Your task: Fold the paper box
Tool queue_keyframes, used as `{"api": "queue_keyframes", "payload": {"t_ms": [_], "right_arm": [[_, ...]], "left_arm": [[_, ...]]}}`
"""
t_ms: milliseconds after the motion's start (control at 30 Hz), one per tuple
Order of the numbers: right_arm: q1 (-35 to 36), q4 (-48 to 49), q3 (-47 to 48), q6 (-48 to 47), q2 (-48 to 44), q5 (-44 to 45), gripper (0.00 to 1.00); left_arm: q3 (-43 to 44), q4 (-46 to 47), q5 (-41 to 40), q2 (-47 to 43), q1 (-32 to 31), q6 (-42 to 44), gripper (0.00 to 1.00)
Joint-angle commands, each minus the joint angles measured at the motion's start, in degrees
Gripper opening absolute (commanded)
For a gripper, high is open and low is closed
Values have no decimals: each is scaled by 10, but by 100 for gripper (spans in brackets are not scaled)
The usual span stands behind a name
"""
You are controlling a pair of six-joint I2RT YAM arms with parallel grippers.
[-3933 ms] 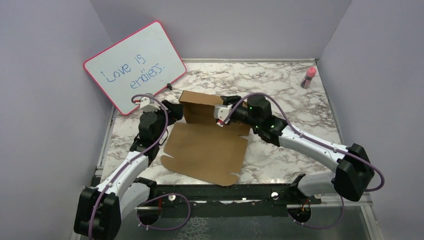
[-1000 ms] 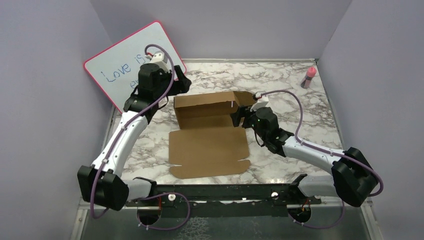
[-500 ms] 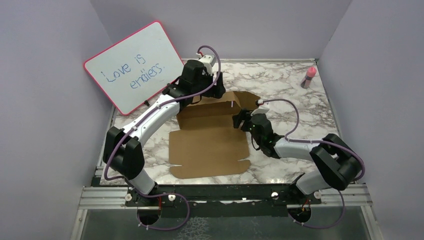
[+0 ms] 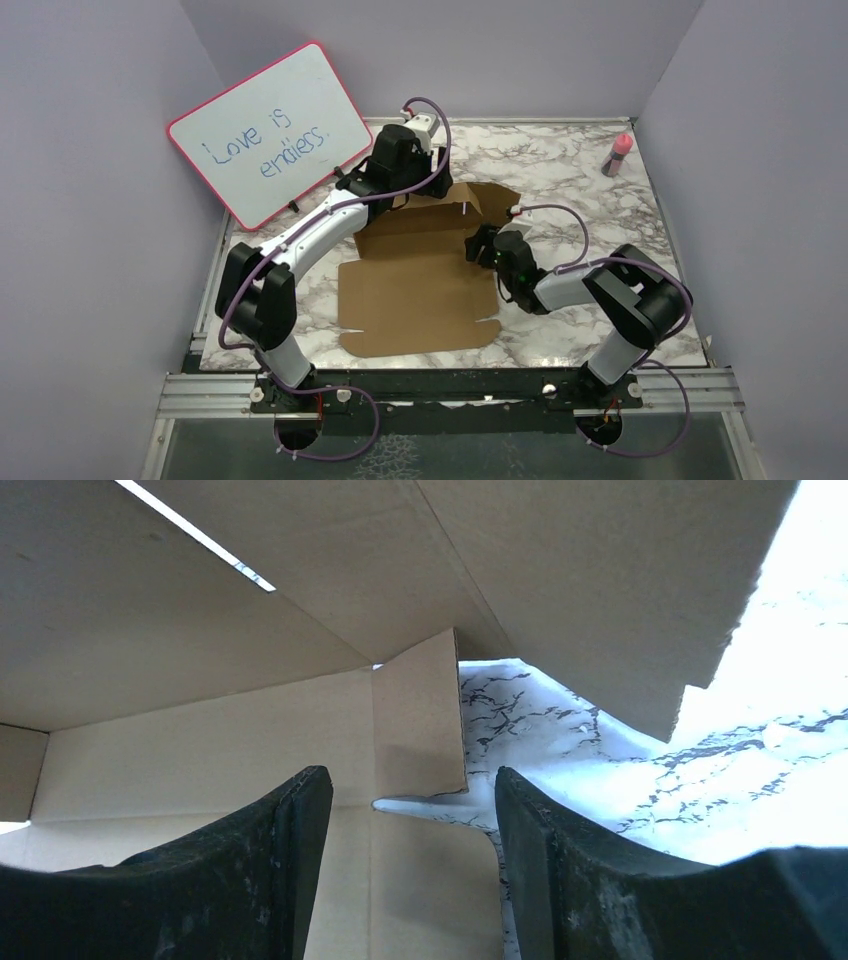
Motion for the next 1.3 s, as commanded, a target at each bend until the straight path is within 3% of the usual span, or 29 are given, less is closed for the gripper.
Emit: {"api": "queue_keyframes", "payload": {"t_ms": [0,333,567,767,933,1067,1267], "right_arm": [[-3,61,6,-8,28,-15,62],[-3,159,-10,-118,36,-83,33],[-3,246,-13,-211,64,-152,23],[-2,263,3,-255,75,-216,23],[-3,235,-12,-260,35,-220,30],[-2,155,-23,-247,-20,-205,41],[-2,11,-43,-232,-129,-166,50]], "left_arm": [[-13,24,19,17,-2,-4,77],[-24,32,36,24,-4,-27,75],[-30,34,29,22,-4,-42,75],[-42,38,6,13,-3,-53,75],[-50,49,-18,-3,0,-60,77],[-29,46,-22,-7,2,-59,77],[-20,55,-44,-38,2,-50,80]]}}
